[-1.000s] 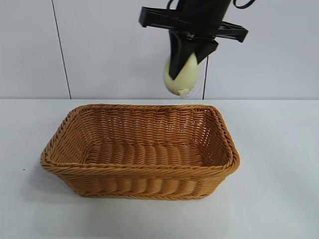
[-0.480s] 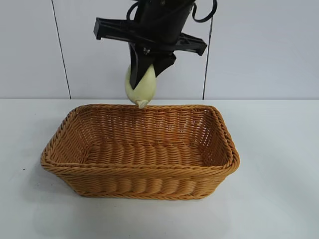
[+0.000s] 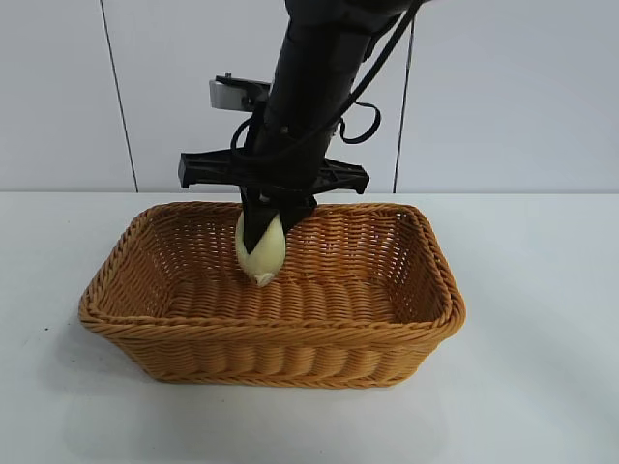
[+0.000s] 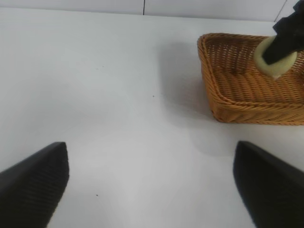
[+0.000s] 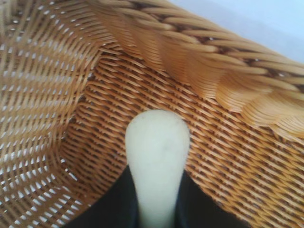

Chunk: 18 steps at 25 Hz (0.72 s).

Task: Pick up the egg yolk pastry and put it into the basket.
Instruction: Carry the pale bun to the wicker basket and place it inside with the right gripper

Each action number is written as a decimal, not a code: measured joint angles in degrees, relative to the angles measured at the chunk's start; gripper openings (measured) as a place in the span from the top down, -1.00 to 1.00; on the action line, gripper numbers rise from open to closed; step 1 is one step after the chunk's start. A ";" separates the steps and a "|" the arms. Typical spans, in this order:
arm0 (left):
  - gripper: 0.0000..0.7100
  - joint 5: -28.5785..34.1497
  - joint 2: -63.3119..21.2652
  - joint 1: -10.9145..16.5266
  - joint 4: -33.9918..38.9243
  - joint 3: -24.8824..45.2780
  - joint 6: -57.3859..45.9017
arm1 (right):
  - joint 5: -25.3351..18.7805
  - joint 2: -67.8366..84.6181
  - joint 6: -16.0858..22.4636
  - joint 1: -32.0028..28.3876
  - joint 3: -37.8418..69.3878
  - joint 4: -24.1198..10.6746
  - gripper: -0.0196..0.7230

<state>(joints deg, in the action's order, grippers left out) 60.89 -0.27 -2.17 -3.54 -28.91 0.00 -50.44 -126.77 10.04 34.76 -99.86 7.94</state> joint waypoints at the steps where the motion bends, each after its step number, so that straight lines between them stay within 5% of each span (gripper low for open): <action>1: -0.94 0.00 0.00 0.00 0.00 0.00 0.00 | 0.00 -0.26 0.00 0.00 0.00 0.00 0.75; 6: -0.94 0.00 0.00 0.00 0.00 0.00 0.00 | -0.18 -0.43 0.00 0.00 0.00 0.00 0.48; 12: -0.94 0.00 0.00 0.00 0.00 0.00 0.00 | -2.61 -0.43 -1.83 0.00 0.00 0.42 -0.72; 18: -0.94 0.00 0.00 0.00 0.00 0.00 0.00 | -3.53 1.51 -2.52 0.00 0.00 -0.19 -0.91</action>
<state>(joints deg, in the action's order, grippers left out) 60.89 -0.27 -2.17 -3.54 -28.91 0.00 -53.97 -125.26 7.52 34.76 -99.86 7.75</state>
